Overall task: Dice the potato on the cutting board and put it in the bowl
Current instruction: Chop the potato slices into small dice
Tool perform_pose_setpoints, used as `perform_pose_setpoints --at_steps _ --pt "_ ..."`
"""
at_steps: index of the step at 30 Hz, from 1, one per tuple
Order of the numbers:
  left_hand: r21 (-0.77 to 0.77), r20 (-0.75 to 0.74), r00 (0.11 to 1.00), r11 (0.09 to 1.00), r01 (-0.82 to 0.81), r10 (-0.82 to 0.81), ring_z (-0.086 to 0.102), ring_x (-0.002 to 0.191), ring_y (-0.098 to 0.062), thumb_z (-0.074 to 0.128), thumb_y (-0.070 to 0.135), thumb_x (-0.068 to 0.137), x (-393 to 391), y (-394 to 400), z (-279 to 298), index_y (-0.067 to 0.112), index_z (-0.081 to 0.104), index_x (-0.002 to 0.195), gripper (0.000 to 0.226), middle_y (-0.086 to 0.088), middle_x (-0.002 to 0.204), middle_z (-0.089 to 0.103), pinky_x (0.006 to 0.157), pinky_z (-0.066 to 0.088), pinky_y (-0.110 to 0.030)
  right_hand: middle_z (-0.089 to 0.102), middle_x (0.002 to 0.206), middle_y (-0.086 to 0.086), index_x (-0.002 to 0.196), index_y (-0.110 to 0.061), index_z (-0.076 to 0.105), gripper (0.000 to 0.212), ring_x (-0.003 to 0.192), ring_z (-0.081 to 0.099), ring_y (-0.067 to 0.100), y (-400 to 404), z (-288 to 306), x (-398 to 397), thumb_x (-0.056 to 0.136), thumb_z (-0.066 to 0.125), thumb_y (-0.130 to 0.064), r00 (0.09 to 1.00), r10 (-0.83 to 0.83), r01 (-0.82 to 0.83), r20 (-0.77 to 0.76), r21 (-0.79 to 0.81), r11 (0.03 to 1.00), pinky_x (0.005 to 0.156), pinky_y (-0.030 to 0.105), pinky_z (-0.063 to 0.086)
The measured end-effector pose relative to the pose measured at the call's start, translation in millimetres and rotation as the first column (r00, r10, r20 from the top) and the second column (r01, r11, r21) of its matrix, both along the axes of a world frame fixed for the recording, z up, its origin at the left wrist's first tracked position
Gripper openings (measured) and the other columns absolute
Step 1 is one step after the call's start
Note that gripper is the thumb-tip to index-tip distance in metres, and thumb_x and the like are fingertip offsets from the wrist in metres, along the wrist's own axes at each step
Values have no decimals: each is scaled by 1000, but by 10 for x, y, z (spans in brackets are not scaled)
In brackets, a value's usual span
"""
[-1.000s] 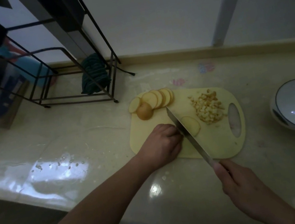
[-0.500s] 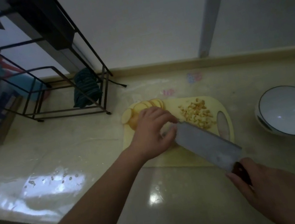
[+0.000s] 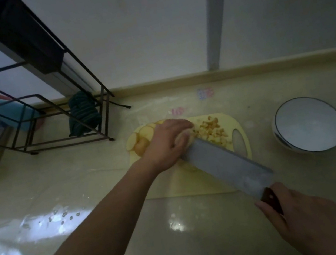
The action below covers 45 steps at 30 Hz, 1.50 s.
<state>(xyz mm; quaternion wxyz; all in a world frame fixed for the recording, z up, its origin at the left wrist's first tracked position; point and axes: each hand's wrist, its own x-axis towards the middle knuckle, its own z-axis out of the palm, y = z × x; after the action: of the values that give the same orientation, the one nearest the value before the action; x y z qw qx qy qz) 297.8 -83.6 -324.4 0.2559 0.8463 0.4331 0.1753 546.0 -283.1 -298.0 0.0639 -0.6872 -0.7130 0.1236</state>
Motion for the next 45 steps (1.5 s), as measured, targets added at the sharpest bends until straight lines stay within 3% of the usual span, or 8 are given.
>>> perform_pose_setpoints --at_steps 3,7,11,15,19,28,34,45 --pt "134 21 999 990 -43 40 57 111 -23 50 17 91 -254 23 -33 6 68 117 34 -10 116 67 96 47 -44 54 46 -2 82 -25 59 62 31 48 13 -96 101 36 88 21 -74 984 -114 92 -139 -156 983 29 28 35" --pt "263 -388 821 804 533 -418 57 117 -31 59 19 82 -471 43 -10 10 60 130 49 -12 129 63 99 46 -47 65 57 -9 78 -40 53 78 48 59 5 -182 279 91 56 8 -100 820 -423 335 -387 -276 901 45 18 39" --pt "86 -587 551 631 771 -593 44 134 -29 63 33 85 -306 182 94 18 40 151 71 -7 153 44 107 36 -45 64 53 -18 78 -54 56 19 60 65 10 -217 399 18 69 46 -68 709 -515 453 -483 -248 856 55 18 44" --pt "69 -723 369 470 880 -585 40 138 -29 57 29 90 -121 304 36 22 35 155 68 -6 159 37 106 35 -44 65 58 -20 79 -52 56 26 56 62 7 -246 332 -38 66 42 -68 682 -520 462 -515 -248 851 55 4 38" --pt "55 -722 326 419 906 -610 43 135 -31 59 32 91 -33 338 -15 26 41 151 63 -9 156 41 103 38 -44 65 59 -20 78 -54 54 25 63 60 -5 -270 259 -93 64 41 -70 647 -518 445 -560 -275 852 55 7 40" --pt "65 -628 344 394 917 -697 55 111 -33 63 29 92 -59 348 -77 27 59 137 45 -11 144 51 82 50 -40 65 56 -15 75 -52 55 2 59 62 -1 -357 124 -146 75 55 -51 675 -499 429 -544 -261 865 56 8 42" --pt "81 -597 407 453 888 -692 59 103 -38 42 27 93 -100 261 -108 17 65 129 43 -19 135 57 70 56 -40 66 57 -11 78 -49 57 11 61 61 0 -364 98 -206 82 50 -57 652 -482 378 -586 -299 876 56 10 41" --pt "211 -514 732 762 612 -447 57 96 -32 49 38 95 -378 -101 -317 20 62 127 39 -19 130 56 65 53 -37 49 45 2 77 -24 56 45 40 40 9 -170 -47 -440 83 45 -67 511 -524 221 -682 -485 846 46 23 33"
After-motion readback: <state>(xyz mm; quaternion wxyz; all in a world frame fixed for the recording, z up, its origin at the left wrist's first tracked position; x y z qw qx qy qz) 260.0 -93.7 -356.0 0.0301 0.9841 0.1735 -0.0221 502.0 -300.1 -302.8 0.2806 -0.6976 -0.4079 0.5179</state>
